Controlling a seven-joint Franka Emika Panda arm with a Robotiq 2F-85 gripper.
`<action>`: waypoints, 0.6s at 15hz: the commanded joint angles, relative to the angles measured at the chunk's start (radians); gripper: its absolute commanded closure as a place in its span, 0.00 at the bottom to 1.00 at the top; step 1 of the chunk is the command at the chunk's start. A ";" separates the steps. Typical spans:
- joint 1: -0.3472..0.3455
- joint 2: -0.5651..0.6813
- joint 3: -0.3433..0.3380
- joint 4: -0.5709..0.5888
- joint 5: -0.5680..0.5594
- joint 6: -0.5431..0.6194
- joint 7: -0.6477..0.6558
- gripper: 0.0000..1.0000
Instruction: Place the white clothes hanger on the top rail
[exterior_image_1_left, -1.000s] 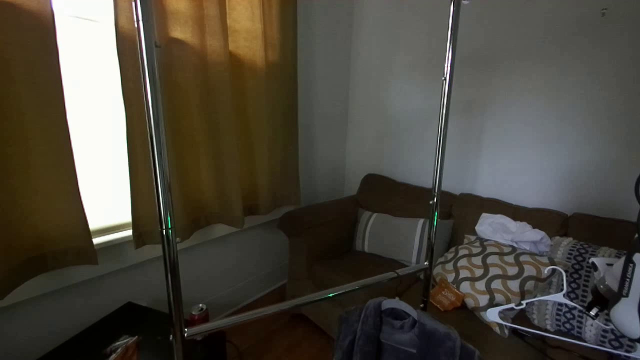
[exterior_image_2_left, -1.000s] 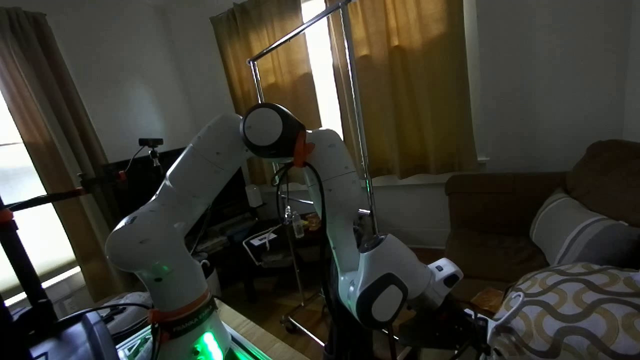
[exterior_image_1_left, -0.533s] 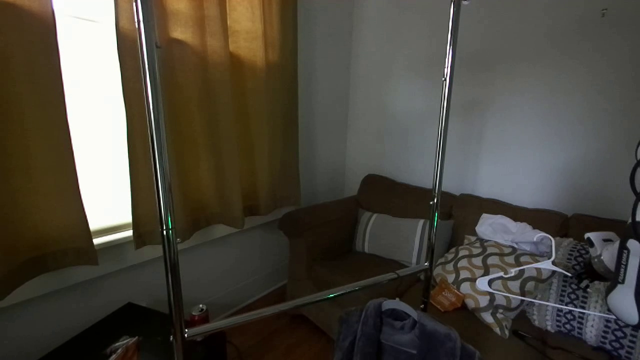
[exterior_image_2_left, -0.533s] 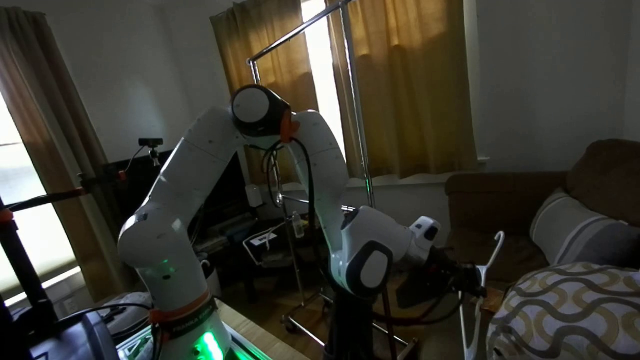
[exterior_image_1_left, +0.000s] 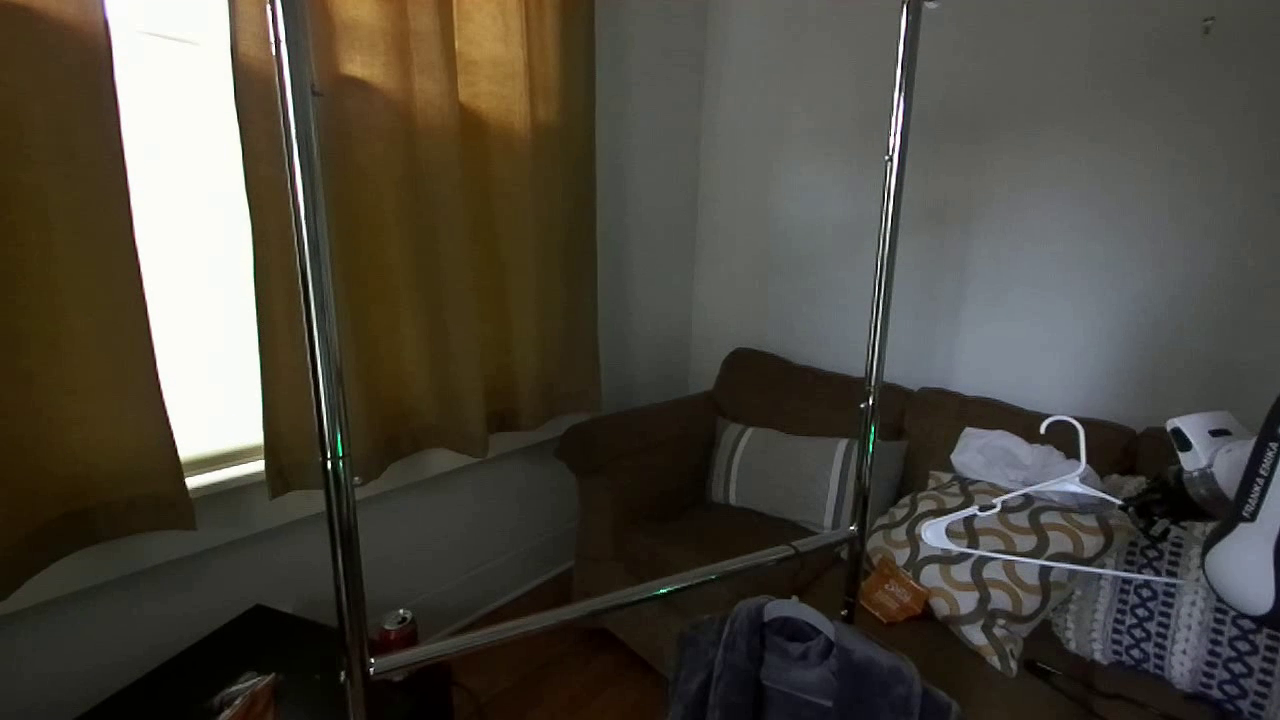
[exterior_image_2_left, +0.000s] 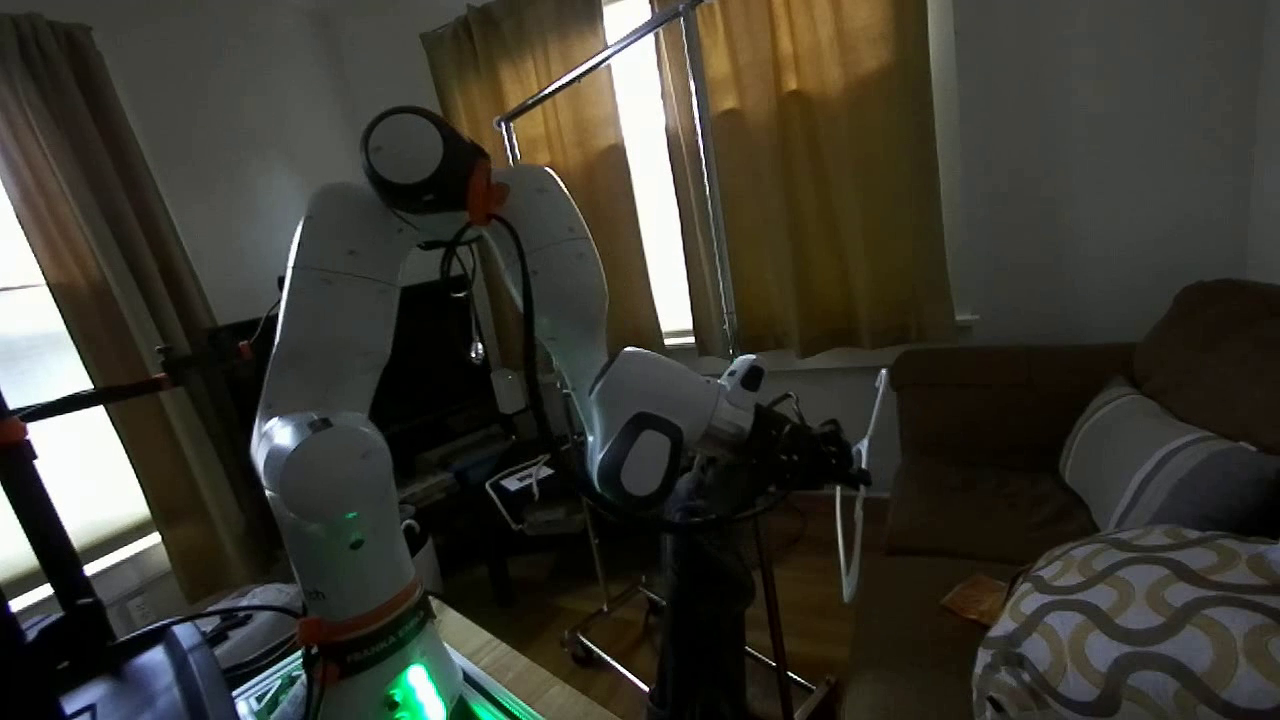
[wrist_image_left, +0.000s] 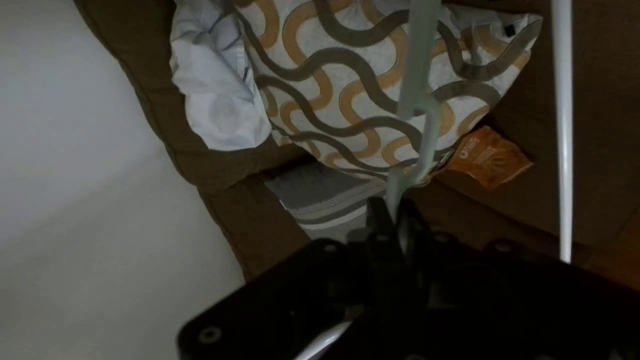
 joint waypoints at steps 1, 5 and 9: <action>0.120 -0.203 -0.024 -0.178 0.153 0.047 -0.238 0.98; 0.132 -0.284 0.078 -0.149 0.301 0.064 -0.426 0.98; 0.208 -0.430 0.130 -0.204 0.437 0.090 -0.610 0.98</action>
